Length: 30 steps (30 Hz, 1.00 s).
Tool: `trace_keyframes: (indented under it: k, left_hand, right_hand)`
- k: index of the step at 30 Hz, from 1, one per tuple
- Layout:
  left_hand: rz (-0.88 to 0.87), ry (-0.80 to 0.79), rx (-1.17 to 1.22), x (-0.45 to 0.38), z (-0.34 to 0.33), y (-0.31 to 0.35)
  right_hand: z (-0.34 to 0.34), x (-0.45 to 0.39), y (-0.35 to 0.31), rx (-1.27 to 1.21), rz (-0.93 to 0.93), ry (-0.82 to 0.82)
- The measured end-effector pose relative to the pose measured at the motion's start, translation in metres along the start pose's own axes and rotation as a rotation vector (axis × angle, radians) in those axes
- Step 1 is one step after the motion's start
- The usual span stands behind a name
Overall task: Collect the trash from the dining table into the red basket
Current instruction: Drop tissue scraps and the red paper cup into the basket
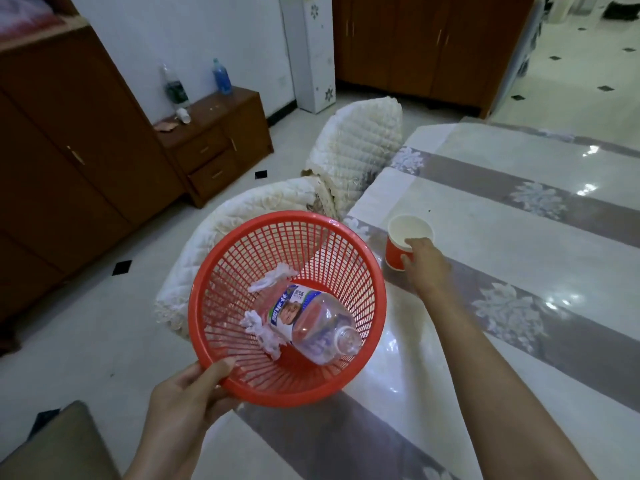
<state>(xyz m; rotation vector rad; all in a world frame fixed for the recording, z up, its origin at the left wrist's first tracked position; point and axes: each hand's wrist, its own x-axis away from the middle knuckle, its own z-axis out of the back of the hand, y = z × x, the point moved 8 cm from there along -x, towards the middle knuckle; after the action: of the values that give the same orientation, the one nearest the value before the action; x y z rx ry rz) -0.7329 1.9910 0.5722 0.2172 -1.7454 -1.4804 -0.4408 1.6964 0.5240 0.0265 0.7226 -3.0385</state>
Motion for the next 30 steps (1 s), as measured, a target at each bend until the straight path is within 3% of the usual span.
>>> trace_keyframes:
  k: [5, 11, 18, 21, 25, 30]
  left_hand:
    - [0.008, 0.004, 0.005, -0.004, -0.001, -0.003]
    - [0.011, -0.003, 0.026, 0.000, -0.001, -0.008]
    - [-0.010, -0.025, 0.070, 0.014, 0.004, -0.007]
    - [-0.019, -0.046, 0.104, 0.025, 0.010, -0.004]
    - [-0.031, -0.061, 0.150, 0.039, 0.028, 0.001]
    - [-0.031, -0.057, 0.221, 0.050, 0.074, 0.004]
  right_hand:
    - [-0.008, 0.001, 0.005, 0.069, 0.010, 0.043]
    - [0.030, 0.028, -0.014, -0.039, 0.097, 0.161]
    - [0.140, 0.103, -0.099, -0.236, 0.421, 0.464]
    - [0.178, 0.153, -0.146, -0.340, 0.607, 0.511]
    - [0.192, 0.213, -0.202, -0.453, 0.787, 0.403]
    - [0.141, 0.253, -0.261, -0.306, 0.866, -0.041]
